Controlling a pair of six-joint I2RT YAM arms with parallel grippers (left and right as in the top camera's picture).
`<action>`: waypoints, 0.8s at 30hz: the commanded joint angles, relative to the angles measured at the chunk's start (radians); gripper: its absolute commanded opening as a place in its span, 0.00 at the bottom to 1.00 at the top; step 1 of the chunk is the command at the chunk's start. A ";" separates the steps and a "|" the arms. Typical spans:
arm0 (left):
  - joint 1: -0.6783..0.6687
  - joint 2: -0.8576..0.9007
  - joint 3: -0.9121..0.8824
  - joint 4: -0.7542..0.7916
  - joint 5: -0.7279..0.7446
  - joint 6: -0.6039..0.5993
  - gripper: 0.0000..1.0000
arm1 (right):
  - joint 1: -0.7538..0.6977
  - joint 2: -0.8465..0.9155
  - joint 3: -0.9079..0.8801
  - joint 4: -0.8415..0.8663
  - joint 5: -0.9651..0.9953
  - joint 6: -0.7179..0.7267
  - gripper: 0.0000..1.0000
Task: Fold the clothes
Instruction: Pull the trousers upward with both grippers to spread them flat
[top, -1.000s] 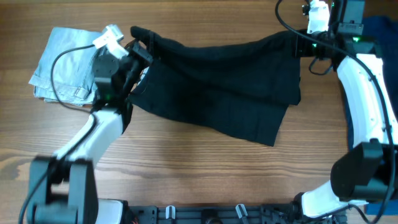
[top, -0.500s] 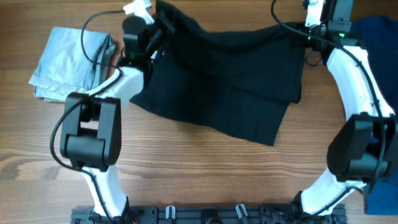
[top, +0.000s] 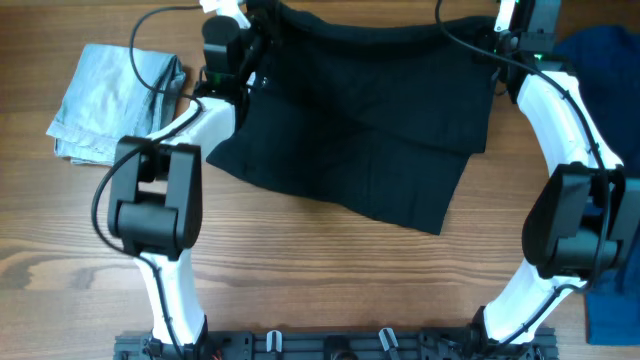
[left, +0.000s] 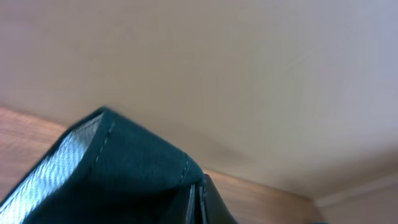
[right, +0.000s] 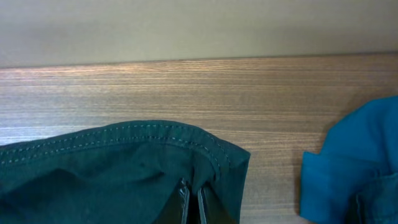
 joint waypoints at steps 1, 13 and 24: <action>-0.007 0.100 0.020 0.048 -0.053 0.030 0.04 | -0.008 0.068 0.000 0.026 0.056 0.022 0.04; 0.000 0.195 0.187 0.064 -0.010 0.069 1.00 | -0.015 0.163 0.004 0.189 0.127 0.020 0.63; 0.065 -0.157 0.262 -0.591 0.071 0.154 1.00 | -0.003 -0.148 0.005 -0.175 0.017 0.088 0.74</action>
